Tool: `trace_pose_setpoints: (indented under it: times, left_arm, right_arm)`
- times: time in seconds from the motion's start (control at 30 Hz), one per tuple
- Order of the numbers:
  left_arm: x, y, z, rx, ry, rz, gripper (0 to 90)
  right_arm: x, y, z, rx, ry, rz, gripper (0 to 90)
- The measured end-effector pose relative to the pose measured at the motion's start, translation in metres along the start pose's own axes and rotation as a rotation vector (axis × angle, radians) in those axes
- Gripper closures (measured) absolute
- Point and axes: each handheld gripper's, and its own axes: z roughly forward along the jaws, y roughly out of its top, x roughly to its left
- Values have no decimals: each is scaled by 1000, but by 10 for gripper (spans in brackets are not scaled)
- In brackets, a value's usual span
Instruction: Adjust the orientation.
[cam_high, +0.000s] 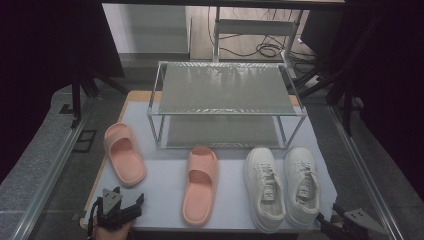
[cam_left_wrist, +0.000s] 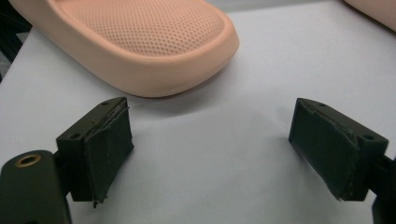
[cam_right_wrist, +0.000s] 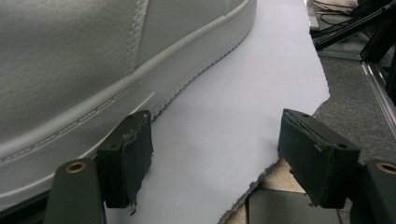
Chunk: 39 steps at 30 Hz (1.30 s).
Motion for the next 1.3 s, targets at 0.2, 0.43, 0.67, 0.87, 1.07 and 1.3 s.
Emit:
trace_pose_setpoints:
  times: [0.2, 0.43, 0.67, 0.87, 1.07, 1.3]
  left_arm:
    - [0, 0, 0, 1, -2, 0, 131]
    - [0, 0, 0, 2, -1, -1, 135]
    - [-1, 1, -1, 8, 6, -5, 144]
    - [-2, 1, -2, 16, 9, -8, 150]
    - [-3, 2, -4, 22, 12, -7, 184]
    - [-3, 5, -9, 12, -2, -11, 218]
  right_arm:
    - [1, -1, 0, -6, -5, -2, 257]
    - [1, -1, 0, -6, -6, -3, 256]
    - [1, -2, 0, -10, -6, -4, 256]
    - [1, -2, 0, -15, -6, -4, 255]
    - [1, -3, 0, -25, -7, 0, 254]
    - [1, -4, 0, -32, -5, -1, 253]
